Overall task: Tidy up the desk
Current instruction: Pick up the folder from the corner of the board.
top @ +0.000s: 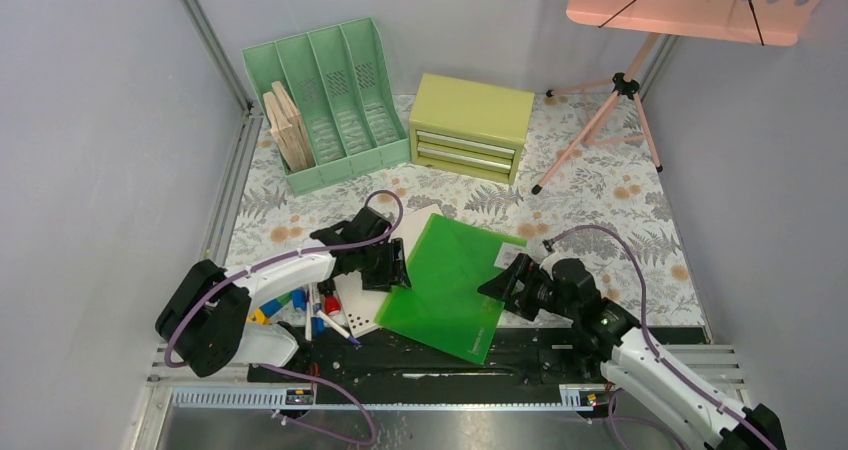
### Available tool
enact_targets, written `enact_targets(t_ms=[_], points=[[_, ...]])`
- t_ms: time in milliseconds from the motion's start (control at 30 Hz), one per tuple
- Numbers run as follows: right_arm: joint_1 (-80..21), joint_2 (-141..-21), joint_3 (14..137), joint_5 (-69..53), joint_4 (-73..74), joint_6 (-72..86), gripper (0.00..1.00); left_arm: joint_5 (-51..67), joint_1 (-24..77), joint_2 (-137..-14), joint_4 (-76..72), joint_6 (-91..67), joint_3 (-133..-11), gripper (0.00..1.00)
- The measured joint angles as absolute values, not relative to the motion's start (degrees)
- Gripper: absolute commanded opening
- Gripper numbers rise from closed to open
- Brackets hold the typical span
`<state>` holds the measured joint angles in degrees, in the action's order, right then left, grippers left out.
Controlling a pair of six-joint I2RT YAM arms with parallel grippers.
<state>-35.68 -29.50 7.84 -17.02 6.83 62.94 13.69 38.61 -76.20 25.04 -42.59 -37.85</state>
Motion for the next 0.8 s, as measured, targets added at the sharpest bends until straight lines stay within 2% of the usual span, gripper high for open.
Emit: enact_targets(t_ms=[200,267,367,533,800], points=[[-35.5,-22.2,5.2,-17.1,0.3,64.1,0.91,14.0,40.3,-76.9,23.4,-43.7,-37.8,0.47],[-35.5,-22.0,4.7,-17.2,-1.1,64.4,0.86,14.2,40.9,-77.1,22.5,-44.1,-37.8,0.47],[-35.5,-24.1,4.0,-18.0,-4.4,65.2,0.72,14.4,41.5,-77.5,21.7,-44.7,-37.8,0.47],[-35.5,-31.9,3.5,-20.7,-11.5,67.1,0.37,14.7,42.7,-78.0,19.9,-45.5,-37.8,0.47],[-35.5,-36.2,5.3,-23.8,-12.5,66.0,0.06,12.7,43.5,-76.1,21.0,-45.5,-37.9,0.61]])
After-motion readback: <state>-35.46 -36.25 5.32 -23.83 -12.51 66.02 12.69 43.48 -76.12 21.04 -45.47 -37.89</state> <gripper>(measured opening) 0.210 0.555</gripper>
